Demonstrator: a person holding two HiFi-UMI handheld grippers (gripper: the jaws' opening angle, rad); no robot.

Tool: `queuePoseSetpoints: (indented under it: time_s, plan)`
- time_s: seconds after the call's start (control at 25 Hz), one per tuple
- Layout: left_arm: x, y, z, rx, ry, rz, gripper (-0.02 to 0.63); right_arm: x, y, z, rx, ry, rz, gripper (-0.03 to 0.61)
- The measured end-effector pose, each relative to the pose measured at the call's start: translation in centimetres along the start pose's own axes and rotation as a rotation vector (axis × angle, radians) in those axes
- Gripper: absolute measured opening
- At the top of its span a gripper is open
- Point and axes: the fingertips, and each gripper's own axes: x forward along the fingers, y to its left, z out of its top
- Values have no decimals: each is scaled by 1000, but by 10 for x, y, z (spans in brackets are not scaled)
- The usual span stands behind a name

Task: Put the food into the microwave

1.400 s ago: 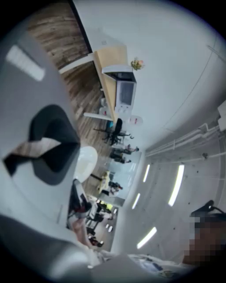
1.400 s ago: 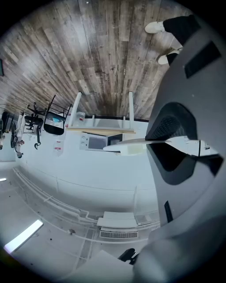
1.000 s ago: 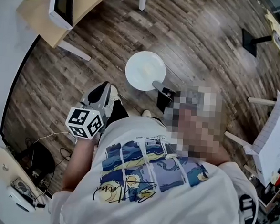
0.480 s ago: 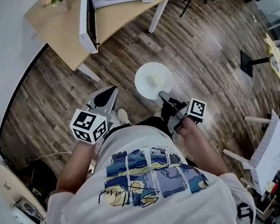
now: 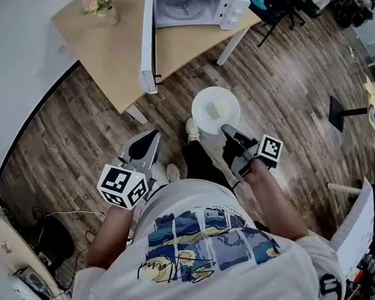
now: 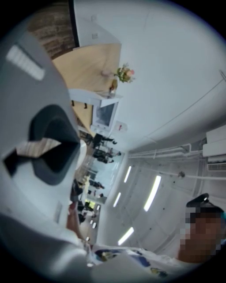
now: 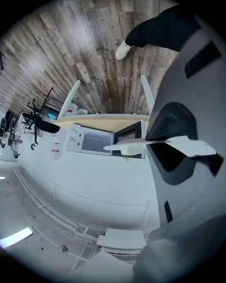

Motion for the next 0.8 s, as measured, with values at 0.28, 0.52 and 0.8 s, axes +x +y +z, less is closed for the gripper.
queuePoseSetpoints:
  time_s: [0.28, 0.52, 0.8]
  plan:
    - [18, 49, 38, 58, -36, 96, 6, 87, 5, 67, 3, 29, 14, 16]
    - [53, 85, 74, 60, -34, 186, 6, 170, 12, 134, -3, 78, 17, 17]
    - [95, 114, 101, 34, -22, 288, 6, 248, 15, 203, 13, 105, 10, 16]
